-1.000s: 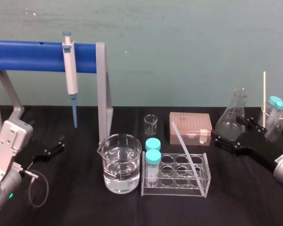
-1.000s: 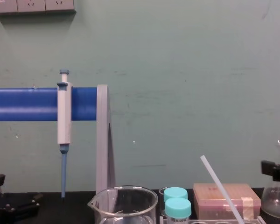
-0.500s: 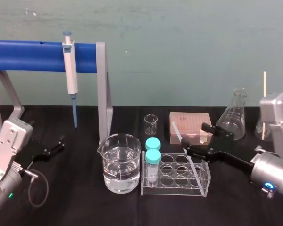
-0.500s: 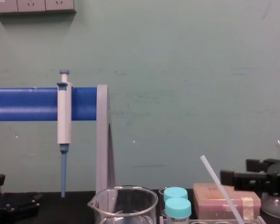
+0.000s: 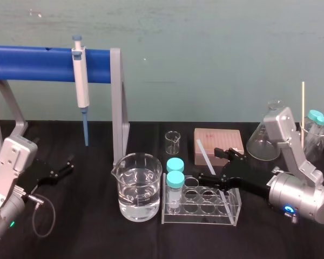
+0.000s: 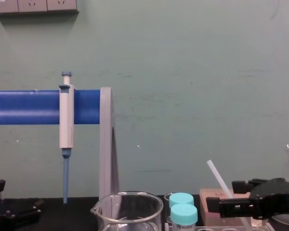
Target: Pick up the stirring rod with one hand, then place it down.
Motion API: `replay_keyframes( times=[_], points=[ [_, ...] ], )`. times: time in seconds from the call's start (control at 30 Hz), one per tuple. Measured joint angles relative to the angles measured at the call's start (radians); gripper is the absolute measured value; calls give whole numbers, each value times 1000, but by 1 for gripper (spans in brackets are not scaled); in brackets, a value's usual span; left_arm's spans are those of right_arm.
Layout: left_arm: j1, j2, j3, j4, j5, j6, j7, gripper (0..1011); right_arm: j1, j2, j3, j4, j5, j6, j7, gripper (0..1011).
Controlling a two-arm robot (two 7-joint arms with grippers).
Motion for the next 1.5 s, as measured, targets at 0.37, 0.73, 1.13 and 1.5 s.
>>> replay_keyframes(
  times=[0.37, 0.73, 1.13, 1.5],
  points=[
    [0, 0, 0, 0, 0, 0, 0, 1000, 20, -15, -11, 17, -27, 13, 5, 1000],
    [0, 0, 0, 0, 0, 0, 0, 1000, 17, -14, -9, 15, -22, 13, 5, 916],
    [0, 0, 0, 0, 0, 0, 0, 1000, 16, -13, -8, 14, -21, 13, 4, 567],
    [0, 0, 0, 0, 0, 0, 0, 1000, 15, -12, -8, 14, -20, 12, 4, 191]
  ],
)
